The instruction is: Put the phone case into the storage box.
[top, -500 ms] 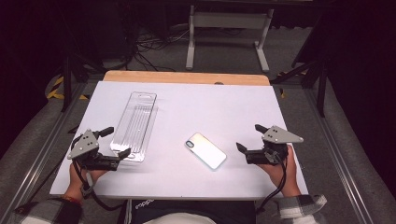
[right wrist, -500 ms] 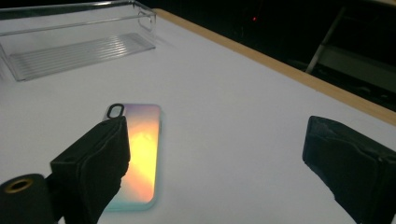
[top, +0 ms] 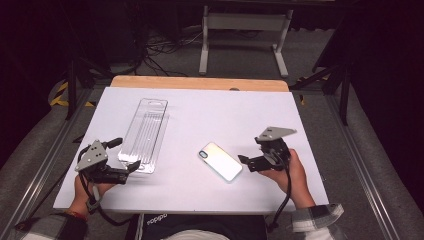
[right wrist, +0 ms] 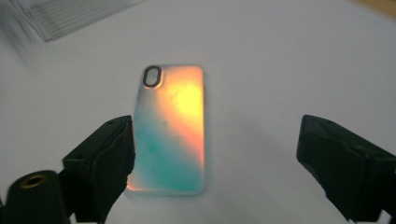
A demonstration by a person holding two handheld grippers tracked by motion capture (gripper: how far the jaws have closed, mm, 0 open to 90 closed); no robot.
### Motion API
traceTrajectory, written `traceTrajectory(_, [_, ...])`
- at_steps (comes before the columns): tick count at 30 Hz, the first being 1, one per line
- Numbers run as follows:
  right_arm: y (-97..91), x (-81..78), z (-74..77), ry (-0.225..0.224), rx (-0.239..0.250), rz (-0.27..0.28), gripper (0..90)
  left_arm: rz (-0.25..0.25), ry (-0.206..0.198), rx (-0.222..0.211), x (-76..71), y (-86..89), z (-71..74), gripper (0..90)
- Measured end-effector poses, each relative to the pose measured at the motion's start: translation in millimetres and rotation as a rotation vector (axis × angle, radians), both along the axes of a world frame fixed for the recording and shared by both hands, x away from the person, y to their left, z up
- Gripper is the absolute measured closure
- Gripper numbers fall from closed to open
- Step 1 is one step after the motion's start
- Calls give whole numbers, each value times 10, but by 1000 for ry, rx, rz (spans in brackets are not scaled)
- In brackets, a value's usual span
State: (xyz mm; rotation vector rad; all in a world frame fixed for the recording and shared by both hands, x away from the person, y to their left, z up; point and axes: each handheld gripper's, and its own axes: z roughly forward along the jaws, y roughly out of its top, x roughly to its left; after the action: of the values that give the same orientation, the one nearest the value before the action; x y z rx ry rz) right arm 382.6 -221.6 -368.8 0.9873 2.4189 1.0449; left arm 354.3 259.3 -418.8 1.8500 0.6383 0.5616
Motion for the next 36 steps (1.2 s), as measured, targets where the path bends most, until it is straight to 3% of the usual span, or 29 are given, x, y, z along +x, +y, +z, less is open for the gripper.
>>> traceTrajectory(2, [108, 152, -31, 106, -17, 0, 106, -6, 4, 1, 6, -9, -4, 38])
traceTrajectory(5, [330, 342, -109, 178, -60, 34, 106, -15, 16, 13, 8, -27, -21, 38])
traceTrajectory(10, [706, 551, -217, 227, -170, 81, 116, -27, 14, 31, 5, -38, -29, 37])
traceTrajectory(14, [913, 675, -317, 276, -218, 110, 145, -36, 24, 43, -3, -34, -35, 37])
traceTrajectory(23, [1139, 813, -459, 318, -241, 115, 135, -48, 26, 55, -7, -63, -47, 37])
traceTrajectory(24, [1201, 830, -523, 341, -265, 124, 140, -48, 23, 60, -3, -64, -47, 38])
traceTrajectory(29, [1261, 853, -557, 324, -285, 107, 132, -52, 33, 63, -7, -74, -53, 39])
traceTrajectory(31, [1282, 865, -569, 302, -310, 76, 142, -49, 26, 59, -14, -69, -52, 41])
traceTrajectory(36, [1330, 910, -673, 329, -318, 77, 111, -52, 29, 61, -12, -70, -52, 44])
